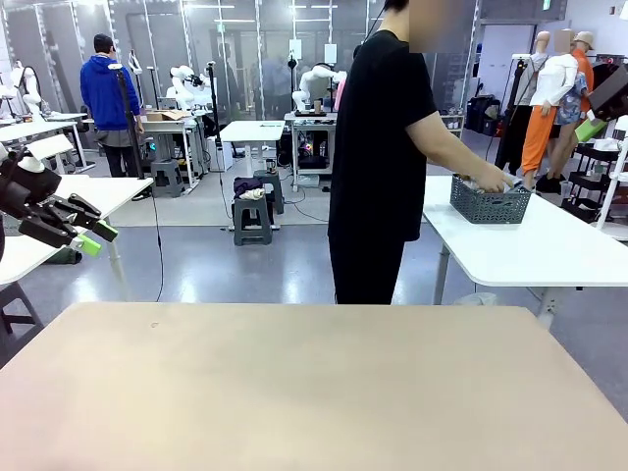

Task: Fold the towels and place them in the basket.
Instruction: Stack the folded Towel with hook on the right side of the table.

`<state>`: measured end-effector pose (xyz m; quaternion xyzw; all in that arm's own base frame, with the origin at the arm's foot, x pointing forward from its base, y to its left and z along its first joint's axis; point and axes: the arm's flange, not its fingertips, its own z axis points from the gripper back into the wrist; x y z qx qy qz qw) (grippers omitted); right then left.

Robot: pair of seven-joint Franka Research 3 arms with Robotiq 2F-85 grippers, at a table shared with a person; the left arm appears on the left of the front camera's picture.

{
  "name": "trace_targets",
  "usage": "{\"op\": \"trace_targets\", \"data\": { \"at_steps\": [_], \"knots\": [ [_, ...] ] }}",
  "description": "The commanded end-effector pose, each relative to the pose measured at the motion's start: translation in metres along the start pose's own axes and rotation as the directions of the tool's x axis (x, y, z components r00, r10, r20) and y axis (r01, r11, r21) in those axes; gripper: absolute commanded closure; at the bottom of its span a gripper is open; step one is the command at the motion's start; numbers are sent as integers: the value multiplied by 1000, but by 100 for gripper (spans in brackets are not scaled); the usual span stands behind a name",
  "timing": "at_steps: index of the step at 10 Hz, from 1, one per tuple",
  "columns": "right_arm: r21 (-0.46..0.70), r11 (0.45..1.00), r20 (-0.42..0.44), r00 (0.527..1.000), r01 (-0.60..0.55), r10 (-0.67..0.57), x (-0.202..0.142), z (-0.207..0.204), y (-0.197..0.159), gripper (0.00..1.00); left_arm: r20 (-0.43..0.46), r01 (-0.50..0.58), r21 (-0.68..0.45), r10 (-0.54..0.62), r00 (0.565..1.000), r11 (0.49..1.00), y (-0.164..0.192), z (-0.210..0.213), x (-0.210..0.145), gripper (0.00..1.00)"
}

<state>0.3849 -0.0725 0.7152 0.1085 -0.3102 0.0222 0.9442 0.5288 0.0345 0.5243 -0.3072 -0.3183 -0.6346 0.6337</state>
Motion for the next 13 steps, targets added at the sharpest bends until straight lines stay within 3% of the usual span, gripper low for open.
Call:
{"op": "trace_targets", "data": {
  "at_steps": [1, 13],
  "knots": [
    [-4, 1000, -6, 1000, 7, -7, -1, 2, 0, 0, -16, -13, 7, 13, 1000, 1000, -2, 0, 2, 34],
    [-4, 1000, -6, 1000, 7, -7, -1, 2, 0, 0, -16, -13, 7, 13, 1000, 1000, -2, 0, 2, 34]
  ]
}}
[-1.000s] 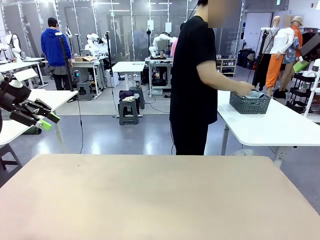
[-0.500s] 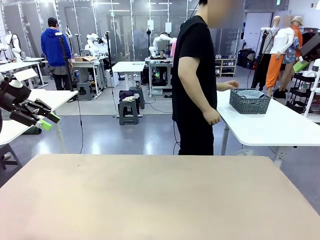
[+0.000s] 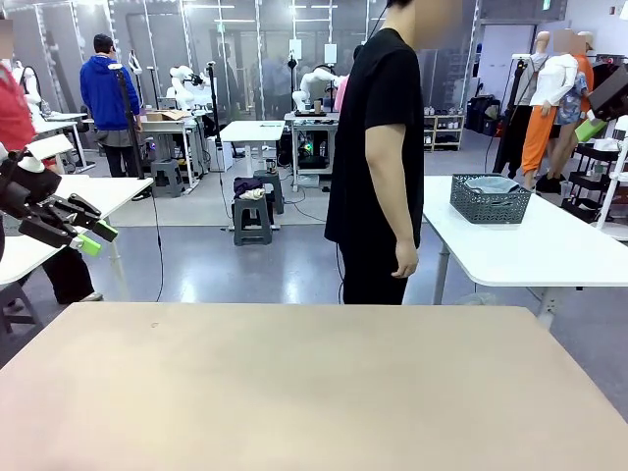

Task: Fold the towels and place them in the basket.
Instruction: Stack the folded Towel with hook on the right side of the table.

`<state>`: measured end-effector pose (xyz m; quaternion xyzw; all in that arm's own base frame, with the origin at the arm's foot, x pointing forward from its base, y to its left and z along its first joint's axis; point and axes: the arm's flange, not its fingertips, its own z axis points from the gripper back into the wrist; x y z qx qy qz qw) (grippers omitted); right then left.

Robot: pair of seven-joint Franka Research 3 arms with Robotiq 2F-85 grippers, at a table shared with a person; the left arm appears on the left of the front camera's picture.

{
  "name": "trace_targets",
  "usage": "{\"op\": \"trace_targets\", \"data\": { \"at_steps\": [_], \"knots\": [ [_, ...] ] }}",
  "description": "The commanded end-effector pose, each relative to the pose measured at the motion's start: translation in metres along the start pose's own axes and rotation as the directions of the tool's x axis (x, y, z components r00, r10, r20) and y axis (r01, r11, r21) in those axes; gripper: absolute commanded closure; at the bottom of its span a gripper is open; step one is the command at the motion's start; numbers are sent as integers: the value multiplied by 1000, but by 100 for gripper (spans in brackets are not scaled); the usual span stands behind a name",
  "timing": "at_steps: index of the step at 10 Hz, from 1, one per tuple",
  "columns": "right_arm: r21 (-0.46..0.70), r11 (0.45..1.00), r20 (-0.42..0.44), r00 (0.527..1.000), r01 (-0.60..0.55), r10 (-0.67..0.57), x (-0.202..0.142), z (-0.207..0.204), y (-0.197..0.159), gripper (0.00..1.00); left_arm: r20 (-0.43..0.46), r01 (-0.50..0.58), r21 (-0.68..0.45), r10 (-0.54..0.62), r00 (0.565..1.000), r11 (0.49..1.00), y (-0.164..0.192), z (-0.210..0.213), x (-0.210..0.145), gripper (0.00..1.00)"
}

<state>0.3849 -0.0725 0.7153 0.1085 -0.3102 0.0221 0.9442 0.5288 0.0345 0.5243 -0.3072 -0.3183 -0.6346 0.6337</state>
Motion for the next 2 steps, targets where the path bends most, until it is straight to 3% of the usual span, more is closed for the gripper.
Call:
{"op": "trace_targets", "data": {
  "at_steps": [1, 2],
  "knots": [
    [-4, 1000, -6, 1000, 7, -7, -1, 2, 0, 0, -16, -13, 7, 13, 1000, 1000, -2, 0, 2, 34],
    [-4, 1000, -6, 1000, 7, -7, -1, 2, 0, 0, -16, -13, 7, 13, 1000, 1000, -2, 0, 2, 34]
  ]
}}
